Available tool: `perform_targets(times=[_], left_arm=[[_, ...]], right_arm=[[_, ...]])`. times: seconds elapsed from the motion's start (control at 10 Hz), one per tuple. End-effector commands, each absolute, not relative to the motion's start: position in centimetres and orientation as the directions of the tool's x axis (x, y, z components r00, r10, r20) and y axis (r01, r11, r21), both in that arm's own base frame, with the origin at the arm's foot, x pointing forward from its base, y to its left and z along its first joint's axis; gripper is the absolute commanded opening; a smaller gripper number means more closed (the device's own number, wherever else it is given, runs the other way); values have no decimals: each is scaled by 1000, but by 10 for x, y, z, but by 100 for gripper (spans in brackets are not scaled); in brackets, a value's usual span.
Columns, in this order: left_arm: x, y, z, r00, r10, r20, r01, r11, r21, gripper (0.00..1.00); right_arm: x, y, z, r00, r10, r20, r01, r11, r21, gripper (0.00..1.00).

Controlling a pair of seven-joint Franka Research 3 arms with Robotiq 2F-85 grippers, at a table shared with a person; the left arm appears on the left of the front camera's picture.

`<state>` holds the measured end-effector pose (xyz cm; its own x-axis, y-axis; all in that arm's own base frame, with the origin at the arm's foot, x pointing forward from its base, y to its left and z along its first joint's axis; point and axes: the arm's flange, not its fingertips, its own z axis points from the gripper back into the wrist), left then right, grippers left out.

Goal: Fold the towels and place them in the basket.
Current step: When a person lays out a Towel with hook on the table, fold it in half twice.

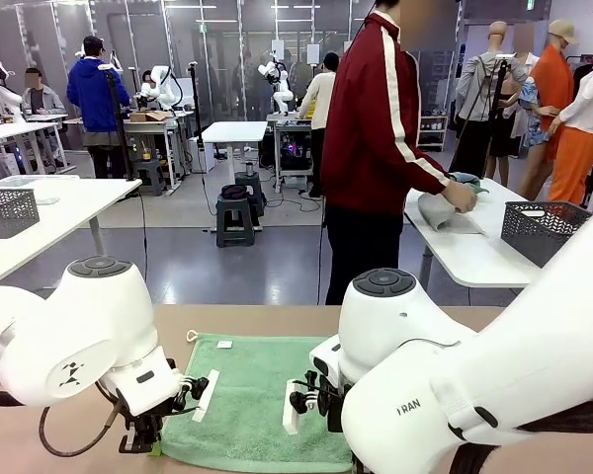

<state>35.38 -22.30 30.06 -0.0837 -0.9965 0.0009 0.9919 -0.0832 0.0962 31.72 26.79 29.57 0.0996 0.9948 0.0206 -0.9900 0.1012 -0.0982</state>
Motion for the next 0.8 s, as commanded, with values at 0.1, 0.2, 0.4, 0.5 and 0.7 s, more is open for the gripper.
perform_targets(times=[0.1,0.2,0.4,0.5,0.7], left_arm=[[313,-202,289,-105,-994,-11,988,-106,114,0],[313,-202,290,-110,-994,-8,988,-110,113,0],[352,-226,300,-91,-996,0,991,-91,97,0],[352,-226,300,-91,-996,0,991,-91,97,0],[352,-226,300,-91,-996,0,991,-91,97,0]], right_arm=[[302,256,285,116,993,8,-987,116,-107,0],[302,256,286,112,994,7,-988,112,-102,0],[318,268,296,101,995,22,-990,103,-99,0],[318,268,296,101,995,22,-990,103,-99,0],[318,268,296,101,995,22,-990,103,-99,0]])
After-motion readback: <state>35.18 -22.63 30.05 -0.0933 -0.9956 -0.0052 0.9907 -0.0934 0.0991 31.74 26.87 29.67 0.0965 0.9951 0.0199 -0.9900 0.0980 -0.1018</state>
